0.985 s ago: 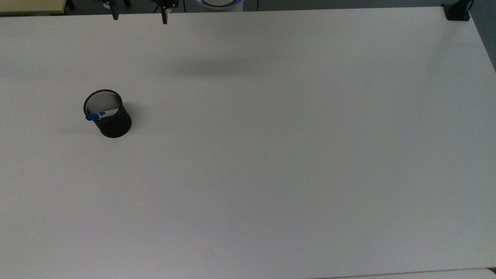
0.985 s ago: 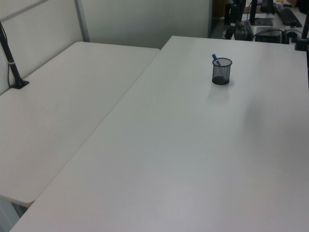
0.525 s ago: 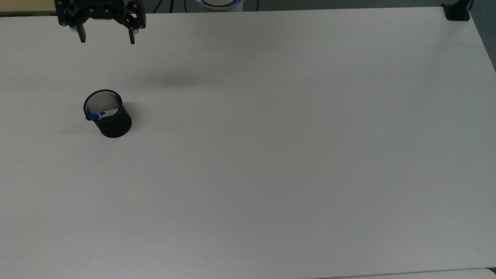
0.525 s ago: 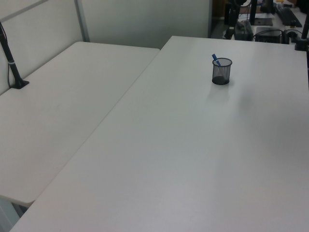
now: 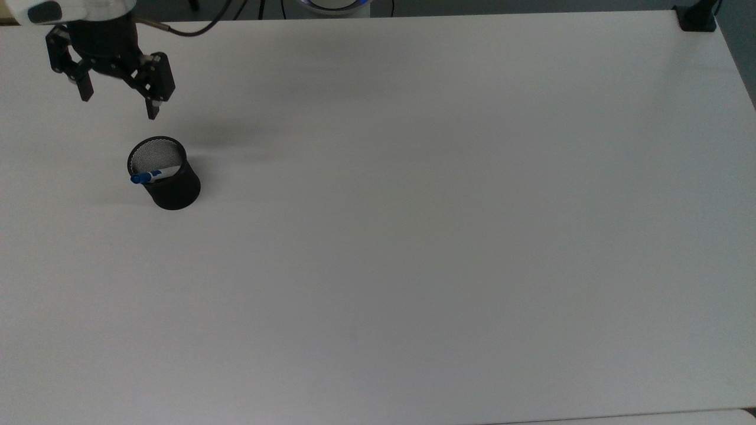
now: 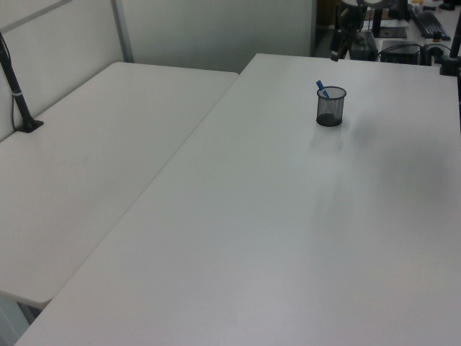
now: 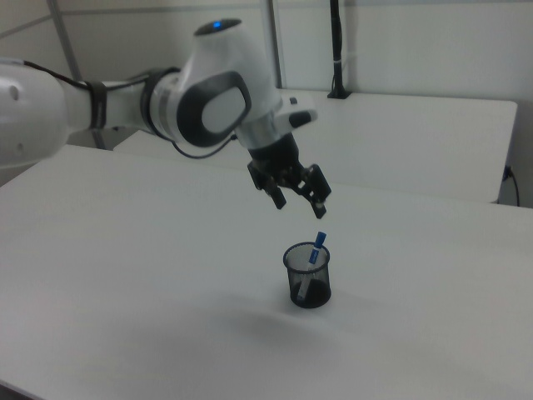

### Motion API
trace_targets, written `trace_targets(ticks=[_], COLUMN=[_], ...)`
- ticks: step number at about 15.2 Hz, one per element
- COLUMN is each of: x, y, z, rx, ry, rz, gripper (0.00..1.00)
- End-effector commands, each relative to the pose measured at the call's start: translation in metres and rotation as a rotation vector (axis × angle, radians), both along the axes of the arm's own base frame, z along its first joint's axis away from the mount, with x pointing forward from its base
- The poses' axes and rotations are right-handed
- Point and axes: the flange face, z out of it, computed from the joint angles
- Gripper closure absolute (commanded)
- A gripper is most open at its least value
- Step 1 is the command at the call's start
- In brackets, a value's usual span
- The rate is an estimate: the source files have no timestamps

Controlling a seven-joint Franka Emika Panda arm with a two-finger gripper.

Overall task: Remove the marker
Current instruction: 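Move the open gripper over the black mesh cup and lower onto the marker, then close the gripper on the blue-capped marker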

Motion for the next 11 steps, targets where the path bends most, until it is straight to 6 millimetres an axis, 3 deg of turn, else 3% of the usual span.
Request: trace_targets(ticks=[1,4,6,10,11], x=[0.02,0.035,0.038,0.041,0.042], y=[0.002,0.006,0.006,0.007,0.006], z=[-0.042,-0.061,-0.072,-0.079,-0.083], rx=[-0.009,0.017,0.02,0.027,0.027], ry=[-0.051,-0.124,-0.121,-0.129,-0.124], rz=[-0.017,-0.023,-0.025,-0.029,-0.028], gripper=[0.0,0.08,0.18,0.57,0.57])
